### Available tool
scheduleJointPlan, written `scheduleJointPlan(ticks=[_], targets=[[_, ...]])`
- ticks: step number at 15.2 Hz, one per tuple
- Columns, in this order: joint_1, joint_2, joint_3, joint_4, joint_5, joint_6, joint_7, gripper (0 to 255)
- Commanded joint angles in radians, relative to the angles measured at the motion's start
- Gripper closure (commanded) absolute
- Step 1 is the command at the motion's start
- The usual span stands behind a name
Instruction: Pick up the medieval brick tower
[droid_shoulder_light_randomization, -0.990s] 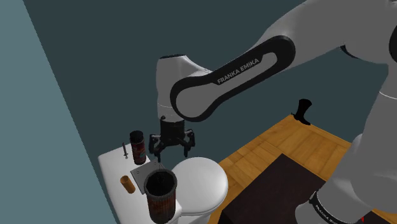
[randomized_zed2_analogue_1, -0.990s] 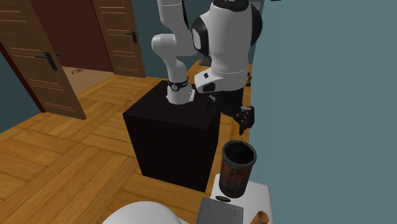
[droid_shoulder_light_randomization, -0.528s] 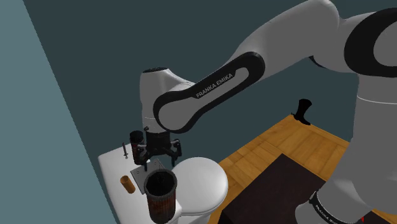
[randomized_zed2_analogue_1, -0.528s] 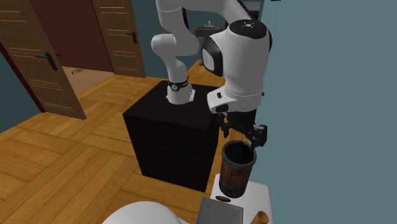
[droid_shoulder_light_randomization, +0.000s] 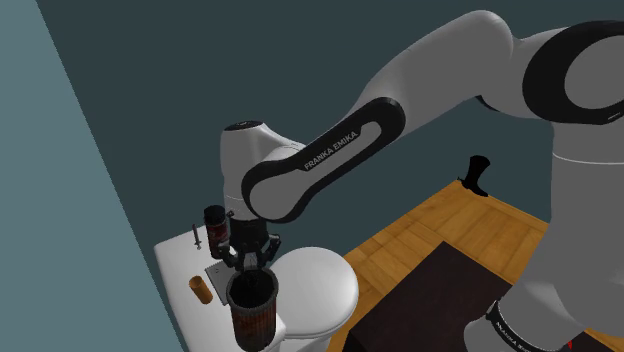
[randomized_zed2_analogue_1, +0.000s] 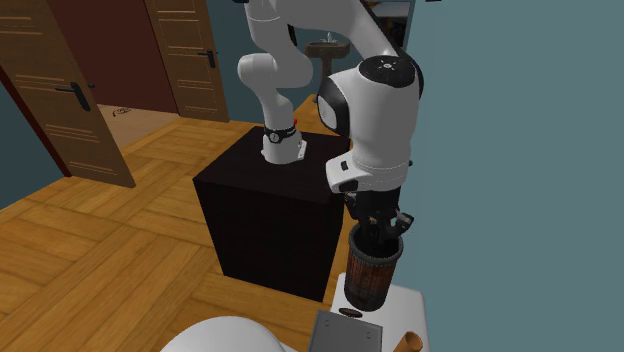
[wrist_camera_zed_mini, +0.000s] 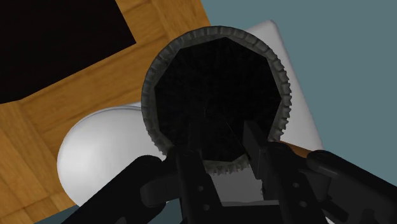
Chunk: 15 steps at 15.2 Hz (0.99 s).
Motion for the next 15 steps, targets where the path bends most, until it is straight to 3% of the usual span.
scheduleJointPlan(ticks=[1, 8, 15], targets=[[0.0, 0.001, 0.0, 0.0, 0.0, 0.001, 0.0, 255], [0.0, 0.001, 0.0, -0.001, 0.0, 0.002, 0.0, 255], [-0.014, -0.058, 0.015, 0.021, 0.027, -0.074, -0.009, 255]])
